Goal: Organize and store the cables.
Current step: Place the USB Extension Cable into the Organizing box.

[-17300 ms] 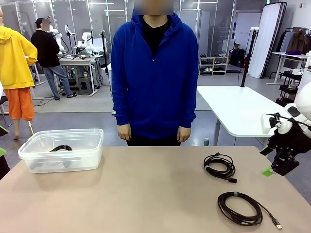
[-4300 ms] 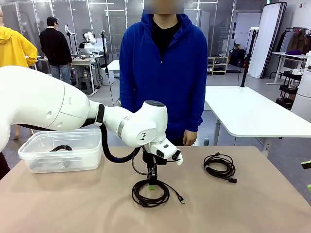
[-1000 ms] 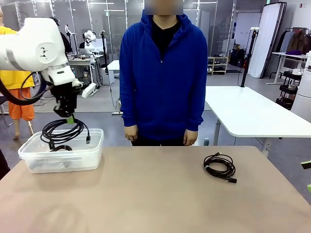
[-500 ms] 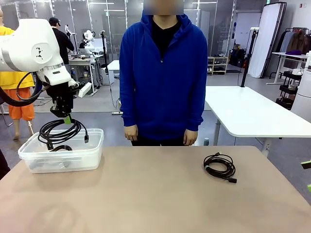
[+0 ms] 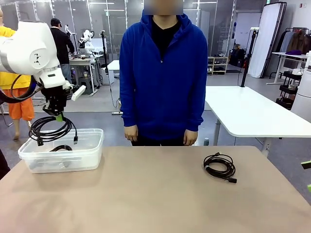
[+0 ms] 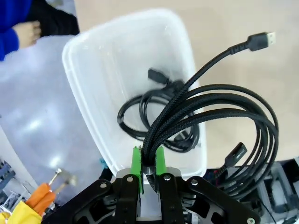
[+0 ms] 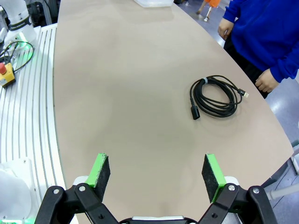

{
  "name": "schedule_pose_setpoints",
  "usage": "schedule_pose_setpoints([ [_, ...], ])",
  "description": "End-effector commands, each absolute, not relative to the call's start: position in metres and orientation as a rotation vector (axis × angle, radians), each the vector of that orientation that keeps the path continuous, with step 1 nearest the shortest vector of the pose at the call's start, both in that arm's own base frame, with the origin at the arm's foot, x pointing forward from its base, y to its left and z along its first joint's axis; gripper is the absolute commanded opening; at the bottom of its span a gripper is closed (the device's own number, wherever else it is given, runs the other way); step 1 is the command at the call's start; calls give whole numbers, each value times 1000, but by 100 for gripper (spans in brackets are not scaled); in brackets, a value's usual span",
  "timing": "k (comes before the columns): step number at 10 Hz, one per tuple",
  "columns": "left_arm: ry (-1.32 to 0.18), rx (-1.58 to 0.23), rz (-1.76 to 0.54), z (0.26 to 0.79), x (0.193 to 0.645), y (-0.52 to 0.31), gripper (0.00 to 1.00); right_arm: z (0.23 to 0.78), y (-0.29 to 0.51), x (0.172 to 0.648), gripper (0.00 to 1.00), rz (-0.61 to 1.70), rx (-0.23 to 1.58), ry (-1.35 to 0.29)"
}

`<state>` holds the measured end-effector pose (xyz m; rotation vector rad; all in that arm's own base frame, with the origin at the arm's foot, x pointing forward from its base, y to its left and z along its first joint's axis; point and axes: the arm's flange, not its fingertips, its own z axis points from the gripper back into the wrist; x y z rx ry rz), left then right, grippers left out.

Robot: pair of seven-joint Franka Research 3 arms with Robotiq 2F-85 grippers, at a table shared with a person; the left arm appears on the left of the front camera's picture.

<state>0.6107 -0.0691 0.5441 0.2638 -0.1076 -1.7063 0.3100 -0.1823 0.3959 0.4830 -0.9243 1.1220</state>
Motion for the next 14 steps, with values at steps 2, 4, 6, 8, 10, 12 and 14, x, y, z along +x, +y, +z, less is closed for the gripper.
schedule_pose_setpoints([
  [2,-145,208,-1586,526,643,-36,13,397,-183,313,100,1117,487,-938],
  [4,-166,161,-1456,507,665,-14,13,397,-183,313,100,1117,487,-938],
  [6,-168,153,-1338,487,685,-4,13,397,-183,313,100,1117,487,-938],
  [8,-145,113,-1295,467,705,4,13,397,-183,313,100,1117,487,-938],
  [10,-81,118,-1260,449,713,11,13,397,-183,313,100,1117,487,-938],
  [12,-27,107,-1209,428,720,17,13,397,-183,313,100,1117,487,-938],
  [14,-26,102,-1192,429,717,21,38,397,-183,313,100,1117,487,-938],
])
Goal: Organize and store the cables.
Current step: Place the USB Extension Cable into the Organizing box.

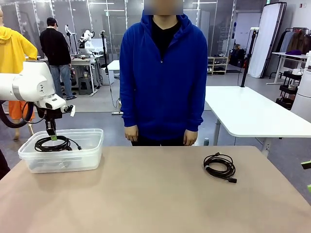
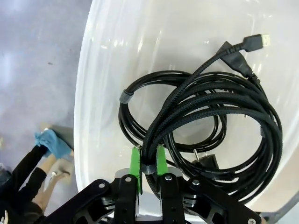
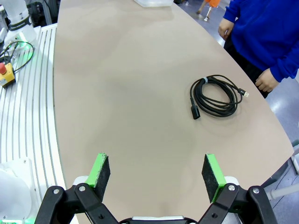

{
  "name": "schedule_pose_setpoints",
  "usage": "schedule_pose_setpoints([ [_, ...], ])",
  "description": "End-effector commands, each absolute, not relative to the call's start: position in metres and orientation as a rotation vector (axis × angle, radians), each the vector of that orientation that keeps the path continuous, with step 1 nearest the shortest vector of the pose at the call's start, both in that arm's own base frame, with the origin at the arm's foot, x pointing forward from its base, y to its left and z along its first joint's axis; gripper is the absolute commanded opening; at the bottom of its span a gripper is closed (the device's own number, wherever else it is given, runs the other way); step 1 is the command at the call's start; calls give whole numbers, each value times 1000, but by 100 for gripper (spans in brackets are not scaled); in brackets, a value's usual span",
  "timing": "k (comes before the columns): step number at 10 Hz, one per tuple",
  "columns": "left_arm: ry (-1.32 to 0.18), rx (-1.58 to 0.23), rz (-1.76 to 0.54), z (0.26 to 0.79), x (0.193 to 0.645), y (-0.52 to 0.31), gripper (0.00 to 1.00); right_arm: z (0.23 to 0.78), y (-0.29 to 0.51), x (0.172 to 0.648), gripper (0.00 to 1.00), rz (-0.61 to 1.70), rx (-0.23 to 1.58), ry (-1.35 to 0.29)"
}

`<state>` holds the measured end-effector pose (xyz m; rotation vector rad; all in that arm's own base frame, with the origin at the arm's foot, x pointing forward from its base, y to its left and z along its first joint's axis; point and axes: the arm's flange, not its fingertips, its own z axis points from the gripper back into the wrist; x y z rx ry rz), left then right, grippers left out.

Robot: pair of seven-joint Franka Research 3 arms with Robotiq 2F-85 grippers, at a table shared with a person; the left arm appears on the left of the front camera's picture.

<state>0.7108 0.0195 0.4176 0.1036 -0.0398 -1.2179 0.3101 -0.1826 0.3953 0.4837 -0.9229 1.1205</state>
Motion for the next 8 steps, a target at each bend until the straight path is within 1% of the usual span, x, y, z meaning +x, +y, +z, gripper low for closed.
schedule_pose_setpoints([
  [1,-40,105,-1186,429,718,21,41,397,-183,313,100,1117,487,-938],
  [2,-43,103,-1189,431,717,21,61,397,-183,313,100,1117,487,-938],
  [3,-46,102,-1193,433,716,21,62,397,-183,313,100,1117,487,-938],
  [4,-48,100,-1195,434,714,21,81,397,-183,313,100,1117,487,-938],
  [5,-51,98,-1200,437,711,22,83,397,-183,313,100,1117,487,-938],
  [6,-51,101,-1200,440,708,22,100,397,-183,313,100,1117,487,-938],
  [8,-48,105,-1204,442,706,21,100,397,-183,313,100,1117,487,-938],
])
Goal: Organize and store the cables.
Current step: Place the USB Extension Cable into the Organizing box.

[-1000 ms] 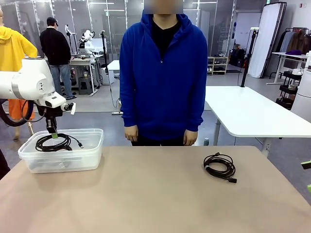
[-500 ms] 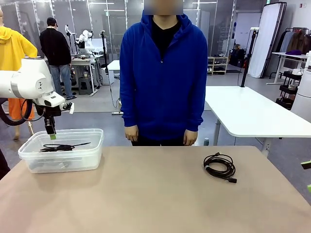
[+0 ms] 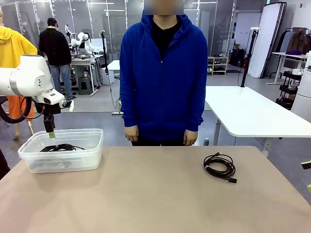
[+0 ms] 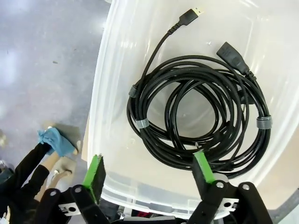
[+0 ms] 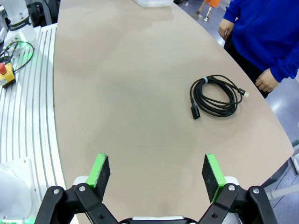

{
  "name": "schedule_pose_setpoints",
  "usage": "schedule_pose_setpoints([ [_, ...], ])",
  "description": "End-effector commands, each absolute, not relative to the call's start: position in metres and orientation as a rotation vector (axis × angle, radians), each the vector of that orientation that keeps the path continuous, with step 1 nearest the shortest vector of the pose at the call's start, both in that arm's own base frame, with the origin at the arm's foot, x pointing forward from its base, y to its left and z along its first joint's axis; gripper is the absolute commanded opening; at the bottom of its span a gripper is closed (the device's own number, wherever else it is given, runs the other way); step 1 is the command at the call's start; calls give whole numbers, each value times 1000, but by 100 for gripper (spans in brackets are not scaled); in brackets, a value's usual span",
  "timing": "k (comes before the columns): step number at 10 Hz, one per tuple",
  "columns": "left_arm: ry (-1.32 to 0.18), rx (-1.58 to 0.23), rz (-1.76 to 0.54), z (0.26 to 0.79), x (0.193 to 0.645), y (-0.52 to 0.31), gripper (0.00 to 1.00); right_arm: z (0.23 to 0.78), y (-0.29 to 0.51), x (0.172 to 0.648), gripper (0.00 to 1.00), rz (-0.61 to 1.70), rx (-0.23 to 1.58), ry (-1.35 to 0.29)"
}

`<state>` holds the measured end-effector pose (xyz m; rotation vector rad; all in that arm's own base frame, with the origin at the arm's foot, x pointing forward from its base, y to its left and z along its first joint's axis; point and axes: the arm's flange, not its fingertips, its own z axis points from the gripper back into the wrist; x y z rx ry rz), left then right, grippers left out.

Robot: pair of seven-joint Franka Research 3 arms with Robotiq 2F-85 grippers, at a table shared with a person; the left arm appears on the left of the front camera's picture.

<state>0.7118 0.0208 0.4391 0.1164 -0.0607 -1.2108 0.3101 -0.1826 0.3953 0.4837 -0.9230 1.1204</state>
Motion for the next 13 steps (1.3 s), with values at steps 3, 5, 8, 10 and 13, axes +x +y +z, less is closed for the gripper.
schedule_pose_setpoints([
  [3,-66,89,-1214,448,697,17,100,397,-183,313,100,1117,487,-938],
  [5,-67,116,-1216,446,709,17,100,397,-183,313,100,1117,487,-938],
  [8,-67,116,-1216,446,709,17,100,397,-183,313,100,1117,487,-938],
  [10,-67,116,-1216,446,709,17,100,397,-183,313,100,1117,487,-938],
  [13,-67,116,-1216,446,709,17,100,397,-183,313,100,1117,487,-938],
])
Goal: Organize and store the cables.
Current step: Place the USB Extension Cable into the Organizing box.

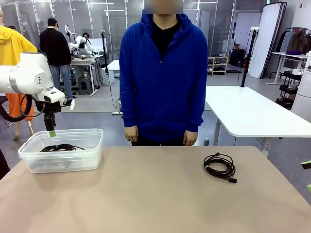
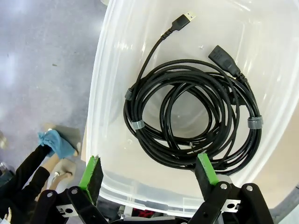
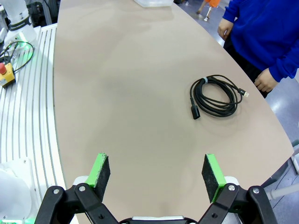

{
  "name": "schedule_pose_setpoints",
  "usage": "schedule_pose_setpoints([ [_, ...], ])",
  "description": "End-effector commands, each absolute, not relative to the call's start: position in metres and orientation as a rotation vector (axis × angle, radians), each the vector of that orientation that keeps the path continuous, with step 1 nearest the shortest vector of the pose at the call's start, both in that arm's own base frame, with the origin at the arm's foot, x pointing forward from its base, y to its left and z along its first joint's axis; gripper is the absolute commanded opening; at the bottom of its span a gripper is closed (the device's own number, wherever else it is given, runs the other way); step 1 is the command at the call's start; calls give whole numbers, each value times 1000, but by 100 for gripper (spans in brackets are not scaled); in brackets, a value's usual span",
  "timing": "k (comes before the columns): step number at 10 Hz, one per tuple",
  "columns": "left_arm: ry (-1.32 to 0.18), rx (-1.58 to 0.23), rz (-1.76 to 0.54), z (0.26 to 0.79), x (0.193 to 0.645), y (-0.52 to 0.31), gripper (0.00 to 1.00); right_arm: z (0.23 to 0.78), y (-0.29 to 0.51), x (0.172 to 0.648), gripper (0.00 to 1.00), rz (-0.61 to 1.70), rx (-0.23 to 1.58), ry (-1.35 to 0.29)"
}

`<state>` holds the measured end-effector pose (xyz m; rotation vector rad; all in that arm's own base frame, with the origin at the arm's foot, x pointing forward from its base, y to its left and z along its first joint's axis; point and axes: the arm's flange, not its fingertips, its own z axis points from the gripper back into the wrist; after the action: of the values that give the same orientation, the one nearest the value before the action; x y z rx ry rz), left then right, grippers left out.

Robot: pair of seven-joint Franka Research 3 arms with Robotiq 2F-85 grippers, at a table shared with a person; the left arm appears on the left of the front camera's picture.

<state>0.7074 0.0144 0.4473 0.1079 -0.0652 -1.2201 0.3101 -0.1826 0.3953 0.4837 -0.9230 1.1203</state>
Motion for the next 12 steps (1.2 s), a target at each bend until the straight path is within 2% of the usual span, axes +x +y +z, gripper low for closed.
schedule_pose_setpoints([
  [1,-67,116,-1216,446,709,17,100,397,-183,313,100,1117,487,-938],
  [5,-65,108,-1220,447,707,14,100,397,-183,313,100,1117,487,-938],
  [6,-202,14,-1146,466,696,11,100,397,-183,313,100,1117,487,-938],
  [8,-243,89,-1037,477,655,23,100,397,-183,313,100,1117,487,-938],
  [12,-345,-20,-908,488,571,50,100,397,-183,313,100,1117,487,-938],
])
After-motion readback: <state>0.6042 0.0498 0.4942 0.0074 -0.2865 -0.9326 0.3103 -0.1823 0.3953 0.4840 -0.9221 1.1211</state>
